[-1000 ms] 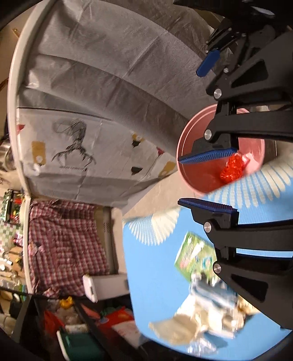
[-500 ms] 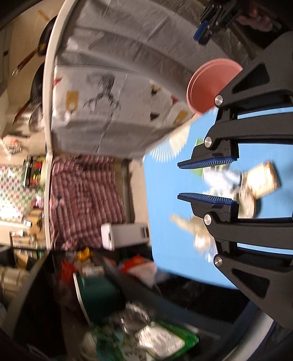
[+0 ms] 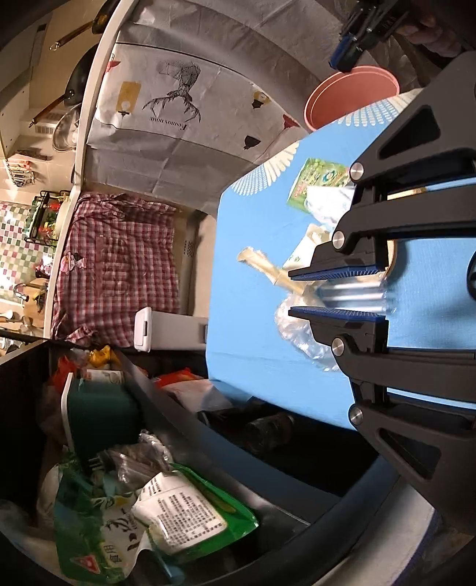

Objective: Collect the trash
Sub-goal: 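Grasp the clear plastic wrap with the left tool while the right tool grasps the blue face mask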

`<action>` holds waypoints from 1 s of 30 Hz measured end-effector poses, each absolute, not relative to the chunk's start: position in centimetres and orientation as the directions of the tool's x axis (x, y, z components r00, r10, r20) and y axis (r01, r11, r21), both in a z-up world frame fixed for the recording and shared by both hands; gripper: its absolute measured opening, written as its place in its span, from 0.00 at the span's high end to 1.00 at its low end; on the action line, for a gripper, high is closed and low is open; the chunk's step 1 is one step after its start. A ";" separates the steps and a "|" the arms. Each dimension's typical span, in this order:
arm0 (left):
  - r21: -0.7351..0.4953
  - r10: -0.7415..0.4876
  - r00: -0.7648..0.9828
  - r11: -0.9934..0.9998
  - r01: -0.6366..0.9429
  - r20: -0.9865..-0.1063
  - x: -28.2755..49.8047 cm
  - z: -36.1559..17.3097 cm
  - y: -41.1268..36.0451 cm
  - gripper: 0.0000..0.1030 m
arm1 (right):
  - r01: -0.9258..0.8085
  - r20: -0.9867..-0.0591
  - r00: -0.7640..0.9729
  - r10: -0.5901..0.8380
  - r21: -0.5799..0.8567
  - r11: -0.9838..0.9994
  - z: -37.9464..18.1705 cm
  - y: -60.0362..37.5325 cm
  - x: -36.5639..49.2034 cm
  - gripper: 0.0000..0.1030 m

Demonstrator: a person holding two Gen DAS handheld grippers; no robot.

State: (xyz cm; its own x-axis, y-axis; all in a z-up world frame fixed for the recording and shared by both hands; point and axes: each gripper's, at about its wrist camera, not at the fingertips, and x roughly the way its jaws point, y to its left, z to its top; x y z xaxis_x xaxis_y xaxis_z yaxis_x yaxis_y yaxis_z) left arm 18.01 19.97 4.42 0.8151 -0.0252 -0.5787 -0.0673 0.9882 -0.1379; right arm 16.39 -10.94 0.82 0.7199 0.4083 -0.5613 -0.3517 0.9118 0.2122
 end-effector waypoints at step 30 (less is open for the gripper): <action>-0.197 -0.037 0.686 0.968 -0.157 -0.727 25.4 -5.0 25.8 0.56 | -0.375 -0.710 0.499 0.497 0.340 0.862 -7.1 0.4 25.6 0.55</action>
